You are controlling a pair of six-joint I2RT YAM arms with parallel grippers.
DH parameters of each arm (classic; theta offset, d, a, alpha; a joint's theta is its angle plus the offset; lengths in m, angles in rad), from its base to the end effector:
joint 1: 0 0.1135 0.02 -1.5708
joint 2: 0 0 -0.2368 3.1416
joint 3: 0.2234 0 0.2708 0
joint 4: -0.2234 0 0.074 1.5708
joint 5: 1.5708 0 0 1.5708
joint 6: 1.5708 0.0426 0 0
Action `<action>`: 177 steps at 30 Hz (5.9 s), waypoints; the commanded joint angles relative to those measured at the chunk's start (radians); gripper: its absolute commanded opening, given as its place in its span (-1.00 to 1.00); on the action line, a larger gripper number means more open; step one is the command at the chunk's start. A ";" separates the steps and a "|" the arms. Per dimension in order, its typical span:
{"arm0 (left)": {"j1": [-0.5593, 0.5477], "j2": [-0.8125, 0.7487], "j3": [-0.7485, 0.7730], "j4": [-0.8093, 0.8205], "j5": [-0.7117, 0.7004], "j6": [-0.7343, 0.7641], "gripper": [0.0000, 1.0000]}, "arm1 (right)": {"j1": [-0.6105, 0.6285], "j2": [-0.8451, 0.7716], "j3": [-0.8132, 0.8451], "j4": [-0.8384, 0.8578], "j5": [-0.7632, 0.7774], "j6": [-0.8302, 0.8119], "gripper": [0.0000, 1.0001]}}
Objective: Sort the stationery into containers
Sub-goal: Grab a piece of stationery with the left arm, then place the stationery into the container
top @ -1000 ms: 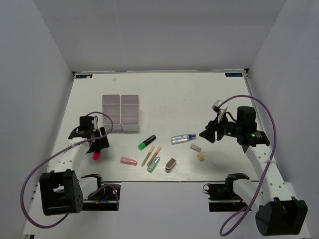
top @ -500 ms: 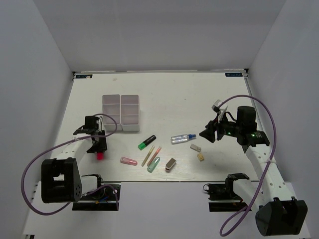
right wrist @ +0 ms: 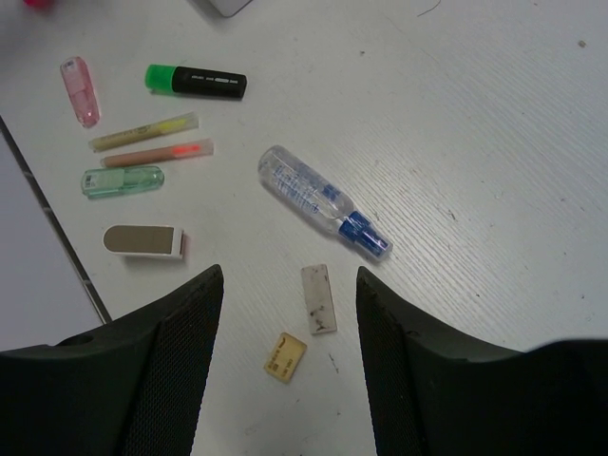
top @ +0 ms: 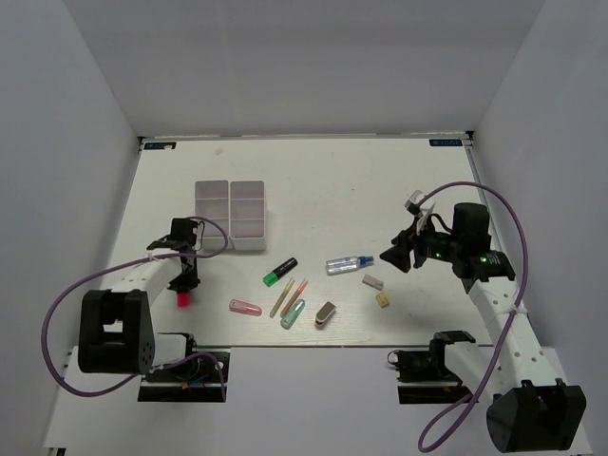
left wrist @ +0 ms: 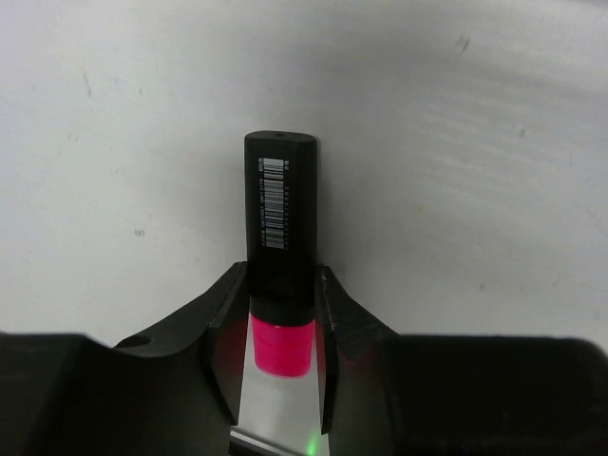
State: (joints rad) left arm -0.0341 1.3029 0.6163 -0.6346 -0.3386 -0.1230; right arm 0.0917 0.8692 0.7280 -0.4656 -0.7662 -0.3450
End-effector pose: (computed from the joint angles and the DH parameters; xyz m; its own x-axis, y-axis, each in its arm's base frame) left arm 0.2281 0.0064 0.1102 -0.9550 -0.0832 -0.2846 -0.1683 0.9424 0.2891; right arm 0.2194 0.0498 0.2569 -0.3202 -0.2742 -0.9068 -0.7879 0.6085 0.0943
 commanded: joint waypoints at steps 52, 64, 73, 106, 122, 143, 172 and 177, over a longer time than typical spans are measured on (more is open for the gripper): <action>-0.299 0.151 0.252 1.164 -0.132 0.453 -1.00 | -0.001 0.120 -0.015 0.038 -0.022 -0.042 0.22; -0.228 0.061 0.214 0.899 -0.045 0.209 -1.00 | -0.001 0.120 -0.015 0.030 -0.008 -0.045 0.22; -0.066 -0.128 0.066 0.992 0.220 0.025 -1.00 | -0.001 0.122 -0.006 0.025 -0.035 -0.038 0.22; 0.039 0.088 -0.032 1.589 0.494 -0.066 -1.00 | -0.003 0.134 -0.009 0.016 -0.028 -0.066 0.22; -0.020 0.199 -0.017 1.656 0.443 0.002 -1.00 | -0.001 0.145 -0.007 0.010 -0.027 -0.075 0.22; -0.026 0.302 0.010 1.687 0.397 0.054 -1.00 | -0.003 0.159 -0.002 -0.013 -0.025 -0.089 0.22; -0.026 0.318 -0.059 1.731 0.368 0.062 -1.00 | -0.001 0.162 -0.001 -0.021 -0.033 -0.100 0.22; -0.029 0.320 -0.059 1.734 0.365 0.060 -1.00 | -0.004 0.160 0.001 -0.016 -0.030 -0.100 0.22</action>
State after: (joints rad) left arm -0.0563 1.6238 0.5632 1.0737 0.0330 -0.0673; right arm 0.0917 1.0298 0.7101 -0.4728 -0.7738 -0.4282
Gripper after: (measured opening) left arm 0.387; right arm 0.611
